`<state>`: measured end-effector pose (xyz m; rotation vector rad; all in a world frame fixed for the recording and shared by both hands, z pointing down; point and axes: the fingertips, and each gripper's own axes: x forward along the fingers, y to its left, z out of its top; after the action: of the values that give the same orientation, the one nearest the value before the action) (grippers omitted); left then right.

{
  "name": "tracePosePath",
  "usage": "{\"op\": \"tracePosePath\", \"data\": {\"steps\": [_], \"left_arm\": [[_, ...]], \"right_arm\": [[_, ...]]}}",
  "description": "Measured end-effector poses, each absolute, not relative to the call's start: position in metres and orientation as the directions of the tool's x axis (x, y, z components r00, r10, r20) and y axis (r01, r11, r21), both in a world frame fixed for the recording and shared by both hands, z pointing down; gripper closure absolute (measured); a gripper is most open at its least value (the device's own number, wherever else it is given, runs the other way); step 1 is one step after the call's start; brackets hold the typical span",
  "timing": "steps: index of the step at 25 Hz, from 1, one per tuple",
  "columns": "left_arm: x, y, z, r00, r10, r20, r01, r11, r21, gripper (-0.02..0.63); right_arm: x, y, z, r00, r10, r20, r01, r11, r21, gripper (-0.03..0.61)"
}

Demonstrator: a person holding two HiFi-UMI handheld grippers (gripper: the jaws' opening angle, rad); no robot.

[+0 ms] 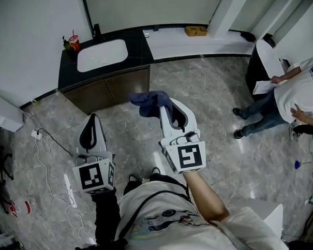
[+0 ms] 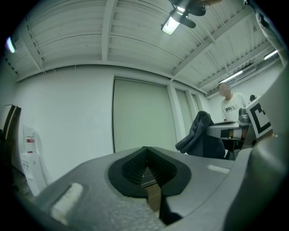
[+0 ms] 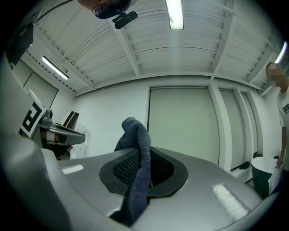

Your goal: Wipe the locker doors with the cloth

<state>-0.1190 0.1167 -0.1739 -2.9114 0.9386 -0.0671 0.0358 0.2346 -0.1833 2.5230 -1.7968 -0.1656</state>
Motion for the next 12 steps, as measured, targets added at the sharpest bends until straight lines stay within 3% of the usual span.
{"op": "tracePosePath", "data": {"steps": [12], "left_arm": [[-0.1234, 0.1180, -0.1662, 0.807, -0.589, 0.040, -0.585, -0.807, -0.083, 0.611]], "right_arm": [[0.0356, 0.2348, -0.1828, 0.320, -0.946, -0.055, -0.941, -0.324, 0.097, 0.534]]}}
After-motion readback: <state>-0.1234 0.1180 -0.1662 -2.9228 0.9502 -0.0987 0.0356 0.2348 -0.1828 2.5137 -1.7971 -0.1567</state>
